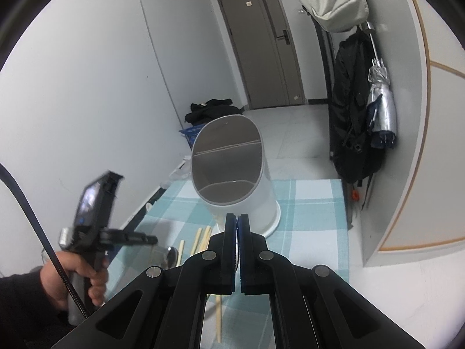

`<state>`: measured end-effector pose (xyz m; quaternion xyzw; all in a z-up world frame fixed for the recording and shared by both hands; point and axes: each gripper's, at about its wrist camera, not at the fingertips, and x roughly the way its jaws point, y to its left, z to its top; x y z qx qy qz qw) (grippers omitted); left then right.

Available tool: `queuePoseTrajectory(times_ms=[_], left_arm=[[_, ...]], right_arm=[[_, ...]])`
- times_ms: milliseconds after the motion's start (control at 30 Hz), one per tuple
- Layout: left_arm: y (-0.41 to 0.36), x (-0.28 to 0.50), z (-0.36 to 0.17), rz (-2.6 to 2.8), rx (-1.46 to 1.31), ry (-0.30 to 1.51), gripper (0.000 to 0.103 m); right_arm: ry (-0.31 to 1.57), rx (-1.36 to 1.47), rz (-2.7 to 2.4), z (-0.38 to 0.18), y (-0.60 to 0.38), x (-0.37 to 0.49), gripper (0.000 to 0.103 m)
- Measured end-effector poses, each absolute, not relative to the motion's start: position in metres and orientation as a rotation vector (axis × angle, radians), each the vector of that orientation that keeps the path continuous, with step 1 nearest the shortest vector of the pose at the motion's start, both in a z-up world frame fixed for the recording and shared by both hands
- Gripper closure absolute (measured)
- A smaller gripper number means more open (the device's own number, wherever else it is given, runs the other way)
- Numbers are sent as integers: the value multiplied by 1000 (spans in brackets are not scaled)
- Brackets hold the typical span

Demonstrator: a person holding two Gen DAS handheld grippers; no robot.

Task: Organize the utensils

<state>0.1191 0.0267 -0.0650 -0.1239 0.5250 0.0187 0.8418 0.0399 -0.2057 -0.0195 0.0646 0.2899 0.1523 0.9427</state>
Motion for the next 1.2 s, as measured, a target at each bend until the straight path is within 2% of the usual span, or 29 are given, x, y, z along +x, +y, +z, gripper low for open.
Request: queuePoseTrajectory(times_ms=[167,333,800,1200], left_arm=[[27,92,-16,-27,-258,898,102],[10,73,10,-106,-179,793,102],[3,59,37,-217,-114,783,102],[-2,97,120,-254,-171,683,102]], right_arm=[[560,73,309,-7,-196,30,102],[533,8,310,8,-185,24,102],[482,-108,324,38,-164,28,102],[451,-80,357,90,-187,73,102]])
